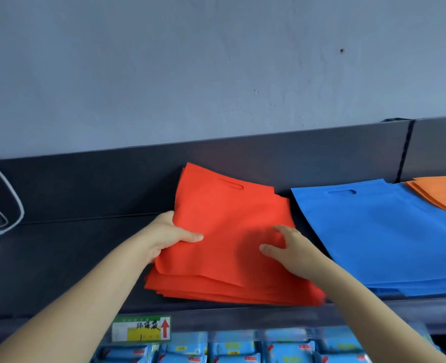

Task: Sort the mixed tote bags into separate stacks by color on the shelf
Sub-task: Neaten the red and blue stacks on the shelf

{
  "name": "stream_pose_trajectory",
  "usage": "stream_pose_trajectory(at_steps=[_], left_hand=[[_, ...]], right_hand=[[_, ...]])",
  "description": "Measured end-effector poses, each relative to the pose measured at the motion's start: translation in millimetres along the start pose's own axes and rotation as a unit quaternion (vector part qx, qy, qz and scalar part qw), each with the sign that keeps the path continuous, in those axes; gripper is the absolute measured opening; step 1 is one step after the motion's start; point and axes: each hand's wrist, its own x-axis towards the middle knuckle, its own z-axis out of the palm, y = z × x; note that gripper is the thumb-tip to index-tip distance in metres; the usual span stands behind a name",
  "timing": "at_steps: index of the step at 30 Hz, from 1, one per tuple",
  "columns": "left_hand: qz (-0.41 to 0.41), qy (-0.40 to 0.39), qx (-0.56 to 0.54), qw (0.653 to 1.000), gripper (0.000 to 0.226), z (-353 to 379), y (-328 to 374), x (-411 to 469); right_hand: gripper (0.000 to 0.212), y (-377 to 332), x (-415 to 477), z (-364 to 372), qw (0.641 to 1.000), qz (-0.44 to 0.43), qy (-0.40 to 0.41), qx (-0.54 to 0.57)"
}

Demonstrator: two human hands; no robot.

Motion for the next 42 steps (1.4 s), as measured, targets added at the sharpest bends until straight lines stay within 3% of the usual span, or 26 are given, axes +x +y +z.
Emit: stream_pose_trajectory(at_steps=[3,5,8,10,12,14,17,21,26,28,32,37,39,42], left_hand=[[0.019,0.029,0.000,0.999,0.059,-32,-10,-7],[0.055,0.054,0.002,0.997,0.066,-49,-19,-12],[0.123,0.094,-0.023,0.988,0.063,-64,-30,-23],[0.152,0.113,-0.052,0.981,0.064,-72,-35,-27],[0.174,0.114,-0.073,0.975,0.077,-80,-37,-32],[0.188,0.112,-0.084,0.972,0.081,-85,-37,-33],[0.221,0.129,-0.059,0.965,0.068,-86,-33,-37],[0.249,0.157,-0.066,0.953,0.070,-85,-24,-35],[0.249,0.114,-0.138,0.952,0.040,-89,-4,-30],[0.261,0.137,-0.154,0.943,0.036,-89,2,-27],[0.283,0.182,-0.184,0.924,0.041,-84,6,-21],[0.276,0.144,-0.156,0.937,0.067,-76,-5,-12],[0.269,0.130,-0.170,0.939,0.077,-74,-13,-11],[0.277,0.131,-0.204,0.930,0.074,-74,-13,-14]], right_hand=[[0.070,-5,9,6,0.999,0.048,-0.009,0.002],[0.082,-11,15,14,0.997,0.074,-0.003,0.035],[0.103,-28,26,24,0.973,0.092,0.032,0.208],[0.105,-39,36,28,0.930,0.126,0.044,0.341],[0.074,-49,42,24,0.878,0.154,0.006,0.453],[0.046,-60,41,20,0.850,0.149,-0.055,0.502],[0.031,-70,44,16,0.839,0.082,-0.050,0.535],[0.033,-85,41,6,0.839,-0.016,0.024,0.543],[0.033,-103,36,-23,0.843,-0.140,0.110,0.508],[0.029,-107,33,-34,0.846,-0.171,0.112,0.493],[0.033,-105,30,-46,0.864,-0.192,0.048,0.463],[0.044,-93,32,-39,0.856,-0.171,0.033,0.487],[0.061,-84,34,-28,0.861,-0.165,0.018,0.481],[0.083,-79,34,-22,0.864,-0.167,0.004,0.474]])
